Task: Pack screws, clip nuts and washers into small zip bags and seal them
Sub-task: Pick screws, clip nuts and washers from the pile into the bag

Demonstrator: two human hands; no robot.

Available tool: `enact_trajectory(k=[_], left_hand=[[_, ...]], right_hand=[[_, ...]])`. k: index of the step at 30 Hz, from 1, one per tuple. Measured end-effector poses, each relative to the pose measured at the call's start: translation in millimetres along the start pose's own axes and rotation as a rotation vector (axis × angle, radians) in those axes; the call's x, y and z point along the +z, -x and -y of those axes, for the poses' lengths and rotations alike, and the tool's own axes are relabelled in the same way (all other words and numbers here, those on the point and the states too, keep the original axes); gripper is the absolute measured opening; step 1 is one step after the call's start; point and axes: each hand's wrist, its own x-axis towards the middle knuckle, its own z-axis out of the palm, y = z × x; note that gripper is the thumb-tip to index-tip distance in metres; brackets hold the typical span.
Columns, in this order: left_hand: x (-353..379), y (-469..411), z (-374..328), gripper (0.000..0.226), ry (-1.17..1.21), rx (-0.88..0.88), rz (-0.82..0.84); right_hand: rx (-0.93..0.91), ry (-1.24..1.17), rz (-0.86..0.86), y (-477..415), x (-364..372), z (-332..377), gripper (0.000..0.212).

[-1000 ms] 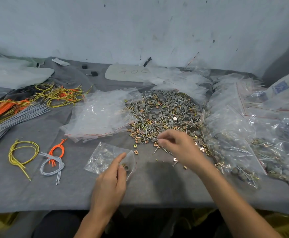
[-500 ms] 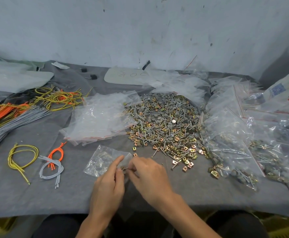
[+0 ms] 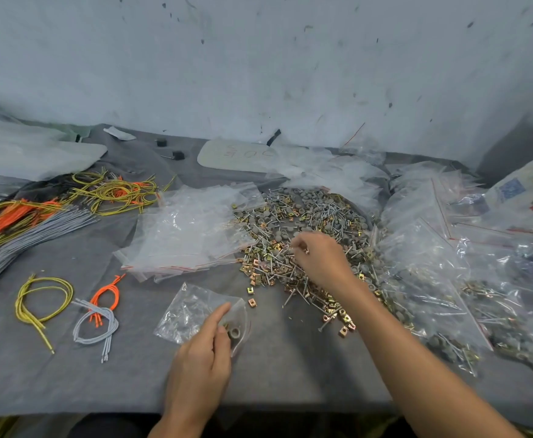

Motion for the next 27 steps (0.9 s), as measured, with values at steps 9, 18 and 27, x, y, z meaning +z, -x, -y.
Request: enact_trajectory(k=[9, 18, 27], left_hand=[[-0.1, 0.6, -0.3, 0.045, 0.009, -0.003, 0.003], [-0.2, 1.2, -0.9, 0.045, 0.006, 0.012, -0.009], [-0.1, 1.1, 1.9, 0.043, 0.002, 0.016, 0.014]], right_hand=[[-0.01, 0.146, 0.289, -29.8, -0.7, -19.2, 0.022], [-0.078, 0.241, 0.489, -40.6, -12.2, -13.2, 0.04], [-0.017, 0.18, 0.364, -36.3, -4.4, -21.4, 0.018]])
